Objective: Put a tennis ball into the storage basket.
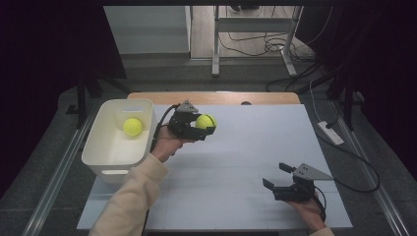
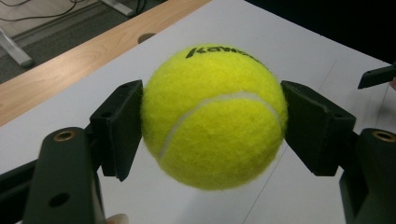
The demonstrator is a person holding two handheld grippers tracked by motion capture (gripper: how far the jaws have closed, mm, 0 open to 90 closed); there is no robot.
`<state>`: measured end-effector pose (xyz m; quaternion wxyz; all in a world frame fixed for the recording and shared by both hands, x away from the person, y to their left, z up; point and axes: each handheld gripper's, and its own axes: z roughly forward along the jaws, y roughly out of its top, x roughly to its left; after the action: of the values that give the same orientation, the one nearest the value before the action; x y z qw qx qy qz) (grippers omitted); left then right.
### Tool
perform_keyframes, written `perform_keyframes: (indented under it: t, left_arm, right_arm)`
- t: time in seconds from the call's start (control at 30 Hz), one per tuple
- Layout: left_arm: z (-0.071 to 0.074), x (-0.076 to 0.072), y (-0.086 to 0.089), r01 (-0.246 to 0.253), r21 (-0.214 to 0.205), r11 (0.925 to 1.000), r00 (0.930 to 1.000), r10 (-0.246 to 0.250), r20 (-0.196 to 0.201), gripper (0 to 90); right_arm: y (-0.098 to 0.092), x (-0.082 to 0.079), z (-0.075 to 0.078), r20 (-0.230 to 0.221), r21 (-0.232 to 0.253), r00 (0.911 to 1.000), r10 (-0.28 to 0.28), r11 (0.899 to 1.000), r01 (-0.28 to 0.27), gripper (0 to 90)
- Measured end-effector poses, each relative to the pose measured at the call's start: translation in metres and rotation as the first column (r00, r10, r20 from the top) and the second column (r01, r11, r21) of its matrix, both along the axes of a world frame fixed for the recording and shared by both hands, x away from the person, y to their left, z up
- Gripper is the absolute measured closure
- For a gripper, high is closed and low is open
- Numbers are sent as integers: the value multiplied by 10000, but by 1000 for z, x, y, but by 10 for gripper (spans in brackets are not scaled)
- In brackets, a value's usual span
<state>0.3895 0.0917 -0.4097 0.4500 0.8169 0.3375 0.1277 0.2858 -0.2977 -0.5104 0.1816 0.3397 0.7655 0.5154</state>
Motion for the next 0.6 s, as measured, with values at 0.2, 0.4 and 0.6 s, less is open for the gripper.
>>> perform_keyframes:
  t: [0.2, 0.4, 0.6]
  left_arm:
    - [1, -3, 2, -1, -45, 10000, 10000, 1, 58, 267]
    - [0, -5, 5, -28, -86, 10000, 10000, 28, 73, 267]
    - [2, -8, 10, -74, -212, 9997, 9999, 77, 111, 267]
  right_arm:
    - [0, 0, 0, 9, -1, 10000, 8, 10000, -8, 91]
    - [0, 0, 0, 11, -8, 10000, 0, 10000, 0, 91]
    - [0, 0, 0, 14, -14, 10000, -9, 10000, 9, 91]
